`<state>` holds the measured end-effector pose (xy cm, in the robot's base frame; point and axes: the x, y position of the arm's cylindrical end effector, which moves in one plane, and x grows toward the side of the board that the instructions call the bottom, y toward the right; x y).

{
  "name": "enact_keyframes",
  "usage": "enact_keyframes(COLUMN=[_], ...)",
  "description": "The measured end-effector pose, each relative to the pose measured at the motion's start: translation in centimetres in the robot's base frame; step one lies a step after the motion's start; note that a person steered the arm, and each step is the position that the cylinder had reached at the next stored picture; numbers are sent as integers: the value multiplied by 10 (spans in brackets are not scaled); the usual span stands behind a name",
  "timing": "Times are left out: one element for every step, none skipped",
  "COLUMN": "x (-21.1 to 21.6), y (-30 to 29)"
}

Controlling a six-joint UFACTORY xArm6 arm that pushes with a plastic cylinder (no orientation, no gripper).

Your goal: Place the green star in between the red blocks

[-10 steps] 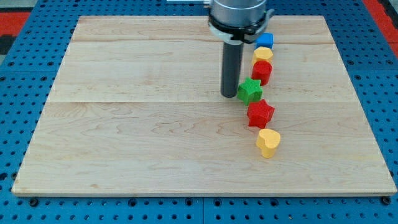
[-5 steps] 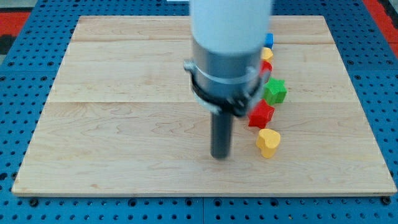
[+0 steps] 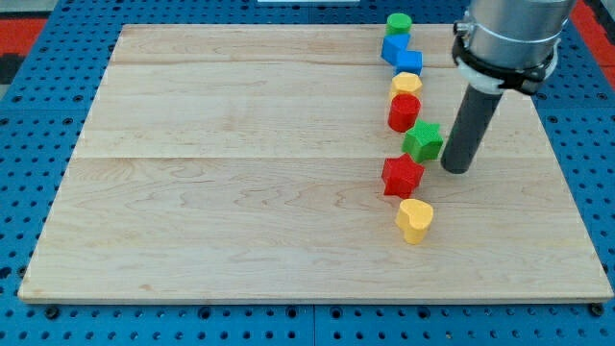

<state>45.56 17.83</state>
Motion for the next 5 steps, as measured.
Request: enact_keyframes(x=[-11,-21,-24,-25,-25], y=[11,11,6,-13,-30])
